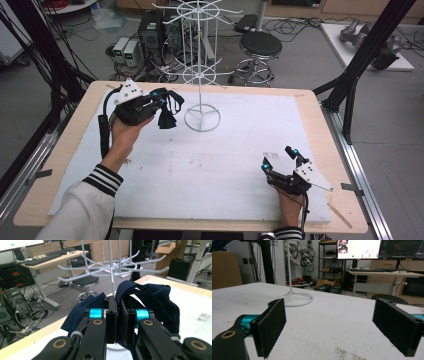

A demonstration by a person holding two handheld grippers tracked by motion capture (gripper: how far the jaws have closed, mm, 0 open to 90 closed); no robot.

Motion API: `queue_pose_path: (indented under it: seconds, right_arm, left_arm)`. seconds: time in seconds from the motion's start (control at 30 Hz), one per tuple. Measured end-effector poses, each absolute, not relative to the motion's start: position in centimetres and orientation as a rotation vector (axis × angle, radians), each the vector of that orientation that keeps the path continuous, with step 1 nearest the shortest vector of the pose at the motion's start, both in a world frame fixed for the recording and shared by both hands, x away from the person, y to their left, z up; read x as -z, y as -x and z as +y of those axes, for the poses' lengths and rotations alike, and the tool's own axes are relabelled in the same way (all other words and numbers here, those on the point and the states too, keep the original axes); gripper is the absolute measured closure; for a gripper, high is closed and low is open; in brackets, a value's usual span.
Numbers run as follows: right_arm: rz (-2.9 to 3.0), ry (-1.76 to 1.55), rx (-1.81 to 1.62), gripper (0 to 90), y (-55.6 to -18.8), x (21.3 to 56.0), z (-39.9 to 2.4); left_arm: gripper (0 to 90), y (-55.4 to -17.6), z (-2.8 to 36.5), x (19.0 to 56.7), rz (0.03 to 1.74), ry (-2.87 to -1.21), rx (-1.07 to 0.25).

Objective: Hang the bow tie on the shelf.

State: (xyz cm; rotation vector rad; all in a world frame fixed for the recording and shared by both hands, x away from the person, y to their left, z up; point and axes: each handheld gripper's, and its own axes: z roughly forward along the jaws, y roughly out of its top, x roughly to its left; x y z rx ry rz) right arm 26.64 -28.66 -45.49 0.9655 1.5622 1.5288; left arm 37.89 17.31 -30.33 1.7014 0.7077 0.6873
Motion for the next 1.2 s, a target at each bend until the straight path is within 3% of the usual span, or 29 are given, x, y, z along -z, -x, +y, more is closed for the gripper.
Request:
queue_pose_path:
  seconds: [0.4,1.2]
  right_arm:
    - [1.562,-0.964,-1.531,10.8,-26.6,45.5,-28.7]
    - [1.559,-0.971,-1.54,10.8,-26.6,45.5,-28.6]
  left_arm:
    - [84.5,-39.7,16.2,28.0,0.716,-1.68,-0.728]
    - [84.5,-42.4,15.2,27.9,0.777,-1.726,-0.743]
